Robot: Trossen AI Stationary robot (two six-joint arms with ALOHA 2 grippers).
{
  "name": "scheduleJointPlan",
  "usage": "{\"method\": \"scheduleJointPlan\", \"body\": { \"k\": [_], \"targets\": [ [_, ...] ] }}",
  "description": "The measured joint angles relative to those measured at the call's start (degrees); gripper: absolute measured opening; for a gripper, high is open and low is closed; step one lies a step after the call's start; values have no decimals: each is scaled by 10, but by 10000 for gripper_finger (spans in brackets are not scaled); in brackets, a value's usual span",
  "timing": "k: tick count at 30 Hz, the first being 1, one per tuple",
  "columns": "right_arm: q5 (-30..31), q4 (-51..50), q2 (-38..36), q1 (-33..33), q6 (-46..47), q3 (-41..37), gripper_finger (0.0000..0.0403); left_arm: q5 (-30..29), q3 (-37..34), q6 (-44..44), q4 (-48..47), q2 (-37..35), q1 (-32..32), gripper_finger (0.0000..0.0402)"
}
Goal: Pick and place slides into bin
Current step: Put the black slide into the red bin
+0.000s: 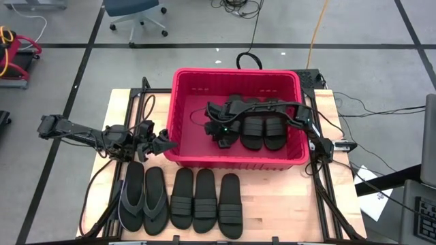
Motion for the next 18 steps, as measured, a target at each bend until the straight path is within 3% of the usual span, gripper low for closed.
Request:
{"method": "scheduleJointPlan", "body": {
  "k": [4,18],
  "targets": [
    [5,-40,-14,-7,1,-2,0,4,-1,15,-4,0,0,21],
    [-20,6,-100,5,-24,-3,0,31,-1,26,-5,0,-1,21]
  ]
}}
